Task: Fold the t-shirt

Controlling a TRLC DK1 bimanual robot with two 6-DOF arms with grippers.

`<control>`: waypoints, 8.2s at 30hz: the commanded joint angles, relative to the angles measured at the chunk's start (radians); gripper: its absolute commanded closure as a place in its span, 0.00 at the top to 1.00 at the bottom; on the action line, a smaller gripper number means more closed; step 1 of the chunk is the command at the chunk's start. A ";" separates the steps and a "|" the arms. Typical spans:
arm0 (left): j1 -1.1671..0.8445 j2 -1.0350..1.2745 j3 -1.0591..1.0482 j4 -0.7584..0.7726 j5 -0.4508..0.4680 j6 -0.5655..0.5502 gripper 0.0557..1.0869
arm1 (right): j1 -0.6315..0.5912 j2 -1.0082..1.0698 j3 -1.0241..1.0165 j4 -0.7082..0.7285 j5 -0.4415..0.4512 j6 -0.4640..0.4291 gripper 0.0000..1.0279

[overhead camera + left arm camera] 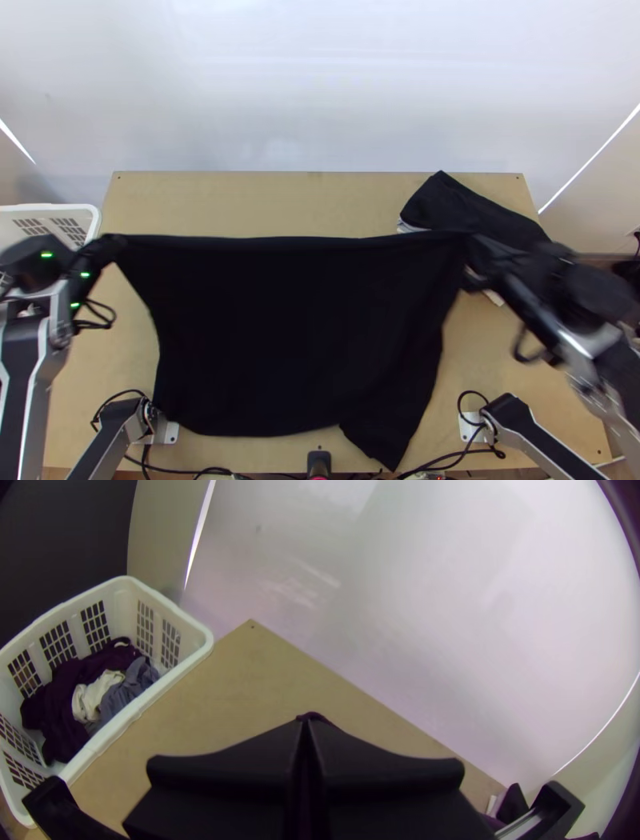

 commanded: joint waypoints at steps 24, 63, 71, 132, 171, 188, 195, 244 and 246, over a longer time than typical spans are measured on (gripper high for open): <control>-0.019 1.167 0.474 0.498 -0.066 -0.010 0.04 | -0.199 1.086 0.265 0.574 -0.070 0.166 0.03; 0.042 0.743 0.306 0.232 -0.011 0.387 0.90 | -0.164 0.598 0.064 0.382 0.007 0.212 0.67; 0.366 0.308 -0.072 0.107 0.440 0.895 0.56 | -0.185 0.472 -0.025 0.312 -0.050 0.174 0.66; 0.604 0.048 -0.438 -0.511 0.594 1.791 0.62 | -0.136 0.466 -0.206 0.365 -0.165 0.212 0.66; 0.550 0.101 -0.434 -0.311 0.615 1.746 0.61 | -0.161 0.363 -0.348 0.370 -0.191 0.235 0.66; 0.476 0.096 -0.443 -0.348 0.621 1.666 0.04 | -0.181 0.360 -0.348 0.373 -0.205 0.229 0.66; 0.493 0.231 -0.332 -0.287 0.623 1.542 0.04 | -0.174 0.368 -0.382 0.373 -0.208 0.292 0.59; 0.486 0.265 -0.299 -0.236 0.624 1.381 0.04 | -0.064 0.428 -0.473 -0.012 -0.372 0.390 0.55; 0.486 0.263 -0.296 -0.236 0.623 1.379 0.04 | -0.061 0.432 -0.474 -0.006 -0.375 0.392 0.55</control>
